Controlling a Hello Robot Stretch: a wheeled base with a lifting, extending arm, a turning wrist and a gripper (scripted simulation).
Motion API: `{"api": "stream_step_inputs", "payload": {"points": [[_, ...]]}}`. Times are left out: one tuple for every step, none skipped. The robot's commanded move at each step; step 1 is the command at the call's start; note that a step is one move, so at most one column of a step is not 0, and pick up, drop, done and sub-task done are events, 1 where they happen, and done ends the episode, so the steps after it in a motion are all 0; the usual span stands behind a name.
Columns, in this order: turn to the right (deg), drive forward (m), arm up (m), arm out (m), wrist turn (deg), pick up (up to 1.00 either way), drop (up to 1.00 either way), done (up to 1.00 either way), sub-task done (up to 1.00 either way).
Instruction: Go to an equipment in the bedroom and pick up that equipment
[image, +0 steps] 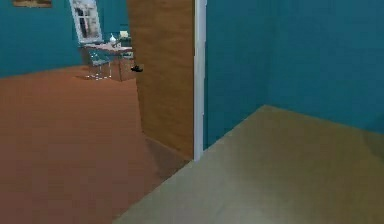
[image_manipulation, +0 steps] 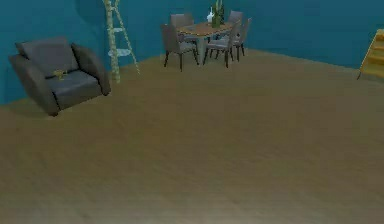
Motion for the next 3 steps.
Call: {"api": "stream_step_inputs", "payload": {"points": [[-36.0,0.00,0.00,0.00,0.0,0.00,0.00,0.00,0.00],[0.0,0.90,0.00,0.00,0.0,0.00,0.00,0.00,0.00],[-18.0,0.00,0.00,0.00,0.0,0.00,0.00,0.00,0.00]]}}
